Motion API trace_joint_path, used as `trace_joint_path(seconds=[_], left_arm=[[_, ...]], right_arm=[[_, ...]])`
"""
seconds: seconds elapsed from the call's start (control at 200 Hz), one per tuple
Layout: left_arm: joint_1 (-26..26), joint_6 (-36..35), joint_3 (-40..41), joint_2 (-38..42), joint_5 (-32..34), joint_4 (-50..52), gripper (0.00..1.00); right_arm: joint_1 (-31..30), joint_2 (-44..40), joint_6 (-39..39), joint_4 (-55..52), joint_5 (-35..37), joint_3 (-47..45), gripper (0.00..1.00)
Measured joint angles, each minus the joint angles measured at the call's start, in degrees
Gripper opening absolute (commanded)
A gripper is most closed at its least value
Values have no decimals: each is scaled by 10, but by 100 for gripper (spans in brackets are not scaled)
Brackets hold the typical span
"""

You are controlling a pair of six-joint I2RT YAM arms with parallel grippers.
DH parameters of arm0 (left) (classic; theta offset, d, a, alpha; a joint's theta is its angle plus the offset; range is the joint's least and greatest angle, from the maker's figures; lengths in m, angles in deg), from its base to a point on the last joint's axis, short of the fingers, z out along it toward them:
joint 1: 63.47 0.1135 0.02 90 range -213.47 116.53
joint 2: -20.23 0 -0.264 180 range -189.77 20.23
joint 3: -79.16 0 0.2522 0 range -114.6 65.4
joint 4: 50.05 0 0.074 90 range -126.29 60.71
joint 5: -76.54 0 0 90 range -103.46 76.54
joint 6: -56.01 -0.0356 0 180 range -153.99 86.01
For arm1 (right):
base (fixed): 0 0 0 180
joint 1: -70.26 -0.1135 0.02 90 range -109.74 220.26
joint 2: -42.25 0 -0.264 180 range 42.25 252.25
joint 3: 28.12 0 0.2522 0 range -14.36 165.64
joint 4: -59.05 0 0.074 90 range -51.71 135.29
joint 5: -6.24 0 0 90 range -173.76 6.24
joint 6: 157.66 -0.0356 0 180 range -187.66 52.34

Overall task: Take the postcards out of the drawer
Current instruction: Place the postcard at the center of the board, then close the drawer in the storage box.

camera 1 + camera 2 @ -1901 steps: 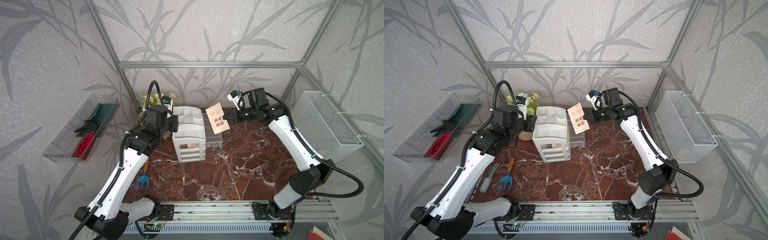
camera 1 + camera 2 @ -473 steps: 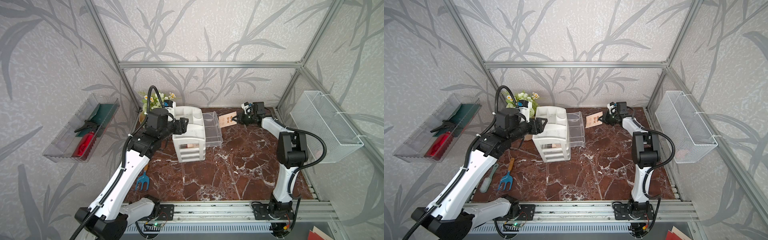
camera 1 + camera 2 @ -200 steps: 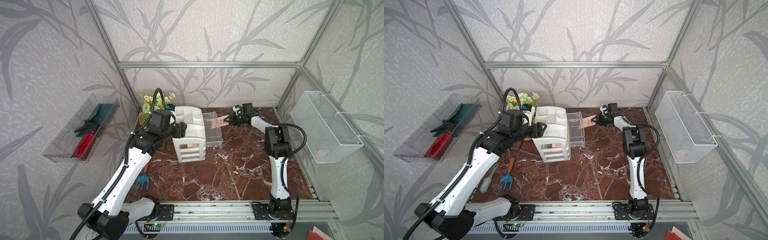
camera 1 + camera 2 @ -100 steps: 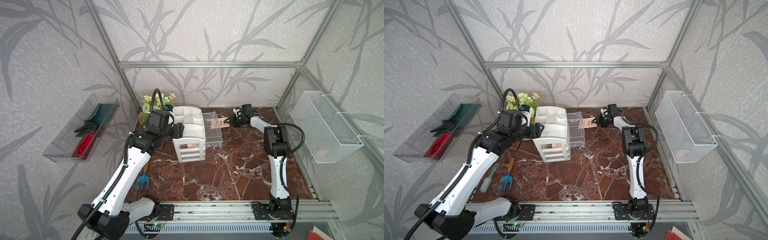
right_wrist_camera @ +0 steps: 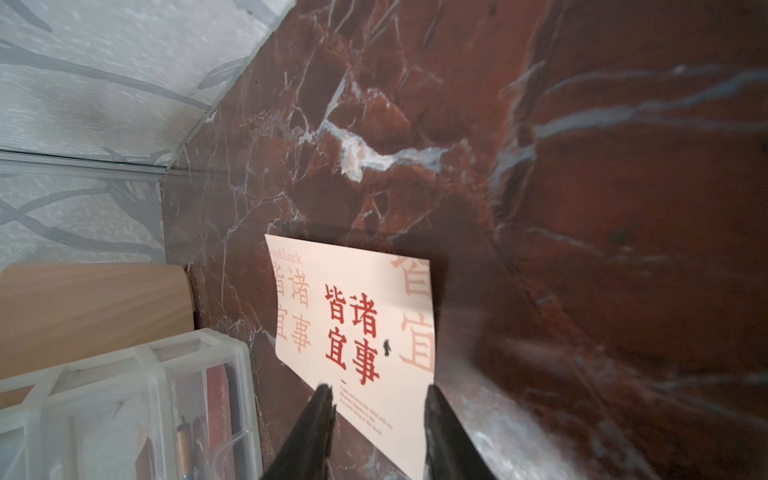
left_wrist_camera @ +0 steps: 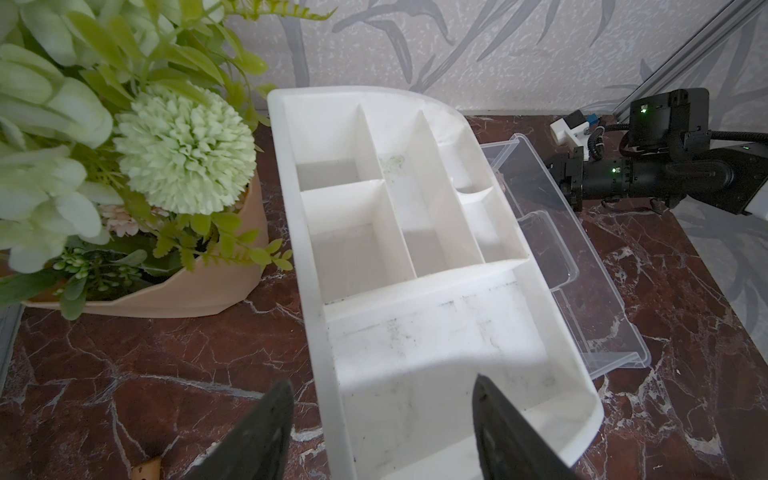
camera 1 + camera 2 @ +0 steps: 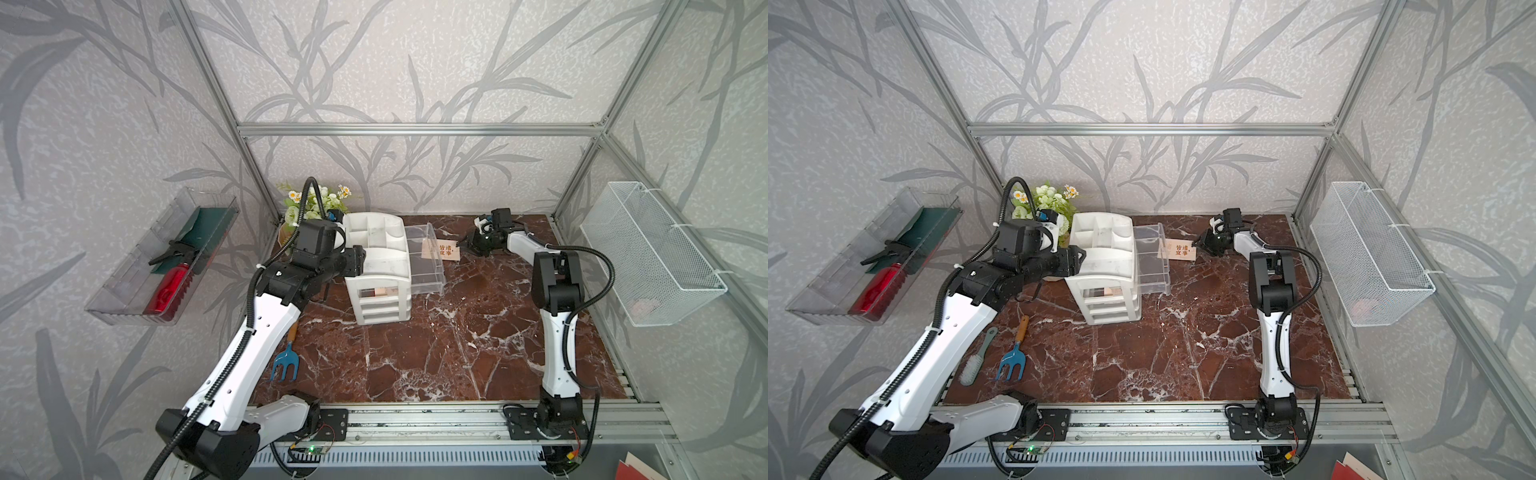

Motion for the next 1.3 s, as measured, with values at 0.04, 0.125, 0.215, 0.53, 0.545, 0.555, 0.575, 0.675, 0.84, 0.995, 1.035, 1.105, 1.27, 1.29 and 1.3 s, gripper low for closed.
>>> trace_joint_path(seconds=[0.04,0.125,0.215,0.53,0.545,0.555,0.575,0.675,0.84,0.995,1.035,1.105,1.27,1.29,1.3], left_arm=[[1,0,0,0,0,1,66],[2,0,-2,0,0,3,66],[5,0,-2,0,0,5,64],[14,-6,-28,-23,23,38,58],[15,-7,-28,-24,24,38,58],[15,-7,-29,-26,25,39,58],[16,-8,-29,-28,27,41,58],[19,-9,-31,-39,35,49,55],[23,-14,-42,-63,37,60,45],[26,-21,-61,-81,34,66,40],[26,-21,-66,-85,34,67,38],[26,-23,-70,-91,34,68,37],[27,-24,-70,-102,32,70,33],[27,-24,-70,-103,32,70,32],[27,-24,-70,-103,32,70,32]], right_arm=[[2,0,2,-2,1,0,38],[5,-1,6,-5,2,0,38],[8,-4,10,-6,4,-1,38],[13,-86,23,-6,2,-65,37],[13,-94,23,-4,0,-71,37],[13,-96,23,-3,-1,-74,37],[13,-105,22,0,-3,-82,36],[13,-143,16,20,-18,-118,36],[11,-186,7,53,-39,-173,35],[7,-217,-2,73,-54,-219,35],[5,-223,-3,78,-57,-228,35],[1,-233,-5,83,-61,-241,35],[-19,-251,-10,92,-63,-259,35],[-21,-253,-10,94,-63,-259,35],[-22,-253,-10,95,-63,-260,35]])
